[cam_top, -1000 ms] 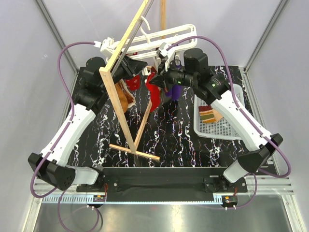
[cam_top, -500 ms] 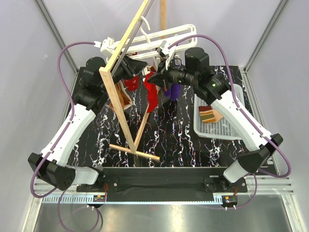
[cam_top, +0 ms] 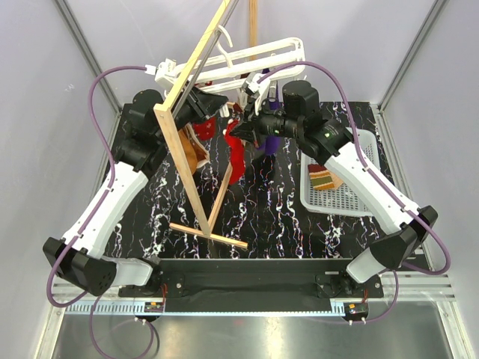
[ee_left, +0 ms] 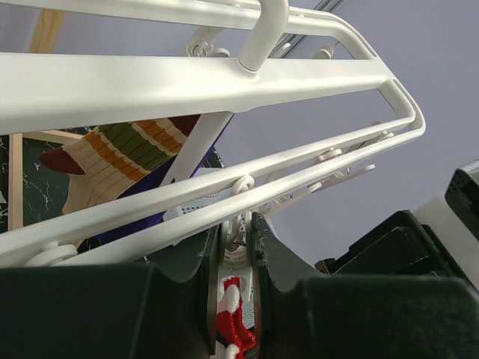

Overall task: Clip the socks to the hanger
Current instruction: Clamp the sock onto the hanger.

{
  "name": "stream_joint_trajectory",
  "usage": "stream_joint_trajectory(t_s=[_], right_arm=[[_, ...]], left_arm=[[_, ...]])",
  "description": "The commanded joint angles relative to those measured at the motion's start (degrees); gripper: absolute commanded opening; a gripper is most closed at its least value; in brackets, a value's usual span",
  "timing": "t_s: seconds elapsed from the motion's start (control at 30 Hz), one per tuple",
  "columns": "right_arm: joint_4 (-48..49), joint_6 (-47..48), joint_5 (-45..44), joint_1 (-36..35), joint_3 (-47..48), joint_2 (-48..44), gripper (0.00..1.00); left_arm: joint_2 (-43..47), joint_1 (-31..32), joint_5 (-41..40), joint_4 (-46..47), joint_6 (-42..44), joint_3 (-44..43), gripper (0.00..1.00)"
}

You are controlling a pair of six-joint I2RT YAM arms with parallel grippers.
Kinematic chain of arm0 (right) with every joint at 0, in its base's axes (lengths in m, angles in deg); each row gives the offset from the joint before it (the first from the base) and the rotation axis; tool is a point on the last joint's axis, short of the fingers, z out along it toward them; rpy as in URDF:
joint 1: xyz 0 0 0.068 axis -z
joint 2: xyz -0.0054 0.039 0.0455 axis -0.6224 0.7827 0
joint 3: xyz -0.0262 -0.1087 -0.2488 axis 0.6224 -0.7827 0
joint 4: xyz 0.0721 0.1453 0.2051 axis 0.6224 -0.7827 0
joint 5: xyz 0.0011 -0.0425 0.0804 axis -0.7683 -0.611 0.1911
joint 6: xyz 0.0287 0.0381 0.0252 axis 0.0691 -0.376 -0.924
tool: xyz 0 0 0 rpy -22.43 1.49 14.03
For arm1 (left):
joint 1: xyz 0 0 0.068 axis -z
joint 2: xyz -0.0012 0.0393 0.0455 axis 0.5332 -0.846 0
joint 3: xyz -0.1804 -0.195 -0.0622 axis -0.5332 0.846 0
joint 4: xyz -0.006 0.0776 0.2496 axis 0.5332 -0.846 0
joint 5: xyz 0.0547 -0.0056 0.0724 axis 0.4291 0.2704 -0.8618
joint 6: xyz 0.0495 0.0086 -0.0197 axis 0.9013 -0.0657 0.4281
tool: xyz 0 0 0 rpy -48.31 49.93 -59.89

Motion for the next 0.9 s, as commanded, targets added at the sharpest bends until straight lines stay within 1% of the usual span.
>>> stream_joint_trajectory(t_s=[0.0, 0.33, 0.6, 0.87], right_arm=[[2.2, -1.0, 0.1, 0.3, 1.3, -1.4, 0.0], [2.9, -0.9, 1.2, 0.3, 6.0, 1.2, 0.0], [3.9, -1.2, 2.2, 0.3, 7.1, 2.0, 0.0], [2.8, -0.4, -0.1, 0.3, 8.3, 3.2, 0.0]], left_arm=[[1.0, 0.2, 3.1, -0.3, -0.7, 0.8, 0.0], [0.6, 0.2, 3.5, -0.1, -0.6, 0.7, 0.0], [0.3, 0.3, 3.7, -0.1, -0.6, 0.7, 0.0], [0.5, 0.2, 4.1, 0.1, -0.7, 0.7, 0.0]])
